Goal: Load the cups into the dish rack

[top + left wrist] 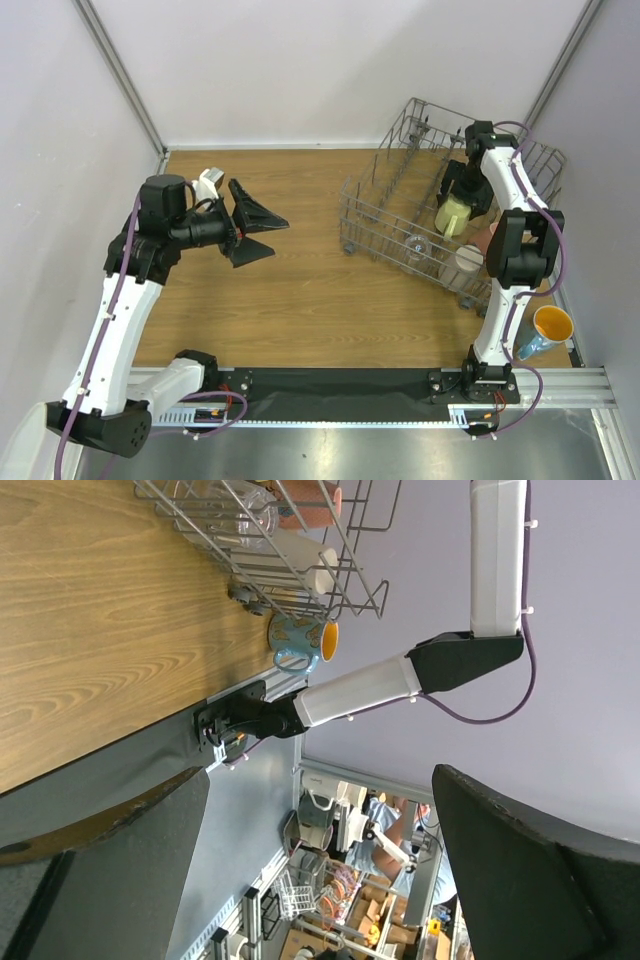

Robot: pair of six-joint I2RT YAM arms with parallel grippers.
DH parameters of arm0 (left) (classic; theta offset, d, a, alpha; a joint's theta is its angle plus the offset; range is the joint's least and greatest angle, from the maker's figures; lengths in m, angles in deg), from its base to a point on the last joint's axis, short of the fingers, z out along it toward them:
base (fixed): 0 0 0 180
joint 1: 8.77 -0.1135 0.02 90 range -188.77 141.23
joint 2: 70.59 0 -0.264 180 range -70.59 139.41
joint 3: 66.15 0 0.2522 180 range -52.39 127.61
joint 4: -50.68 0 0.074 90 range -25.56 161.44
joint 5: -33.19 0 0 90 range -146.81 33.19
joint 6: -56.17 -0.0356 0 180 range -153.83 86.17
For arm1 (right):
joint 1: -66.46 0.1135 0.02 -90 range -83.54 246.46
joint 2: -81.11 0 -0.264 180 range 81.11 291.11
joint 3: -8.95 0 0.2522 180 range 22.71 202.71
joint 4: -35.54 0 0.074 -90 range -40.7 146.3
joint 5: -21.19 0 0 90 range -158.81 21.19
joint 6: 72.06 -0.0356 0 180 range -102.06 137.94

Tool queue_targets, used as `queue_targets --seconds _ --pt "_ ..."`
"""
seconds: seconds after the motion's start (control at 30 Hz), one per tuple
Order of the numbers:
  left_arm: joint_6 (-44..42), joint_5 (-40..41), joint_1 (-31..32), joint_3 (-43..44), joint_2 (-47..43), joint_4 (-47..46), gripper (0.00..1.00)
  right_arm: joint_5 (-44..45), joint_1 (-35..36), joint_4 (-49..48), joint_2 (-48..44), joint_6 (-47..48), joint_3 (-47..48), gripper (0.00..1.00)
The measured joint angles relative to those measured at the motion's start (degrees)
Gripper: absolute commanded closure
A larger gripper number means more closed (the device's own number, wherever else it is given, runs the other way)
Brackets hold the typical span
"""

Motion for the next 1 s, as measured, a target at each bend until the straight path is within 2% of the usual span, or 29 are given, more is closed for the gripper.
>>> queue_targets --seconds 0.07,0.13,0.2,0.53,1.0 --pt "-0.35 -0.33 -0.04 0.35 0.26 0.09 0.00 0.17 0.02 0.00 -0.02 0.00 0.00 0.23" --pt "-0.50 -0.52 -0.07 0.39 0.31 0.11 0.00 0.35 0.11 0.07 -0.02 -0.02 0.00 0.08" --pt "-0.79 -0.96 -0.09 0.39 0.31 0.11 0.00 0.52 0.24 0.17 -0.04 0.00 0.00 0.00" --pt "-1.55 -2.86 -0.09 1.01 1.03 0.44 0.00 1.42 0.26 1.14 -2.54 0.39 0.02 0.00" --pt "-2.82 -4.48 -0.13 2.25 2.91 0.57 0.00 5.84 0.02 7.56 -14.56 -2.82 4.20 0.02"
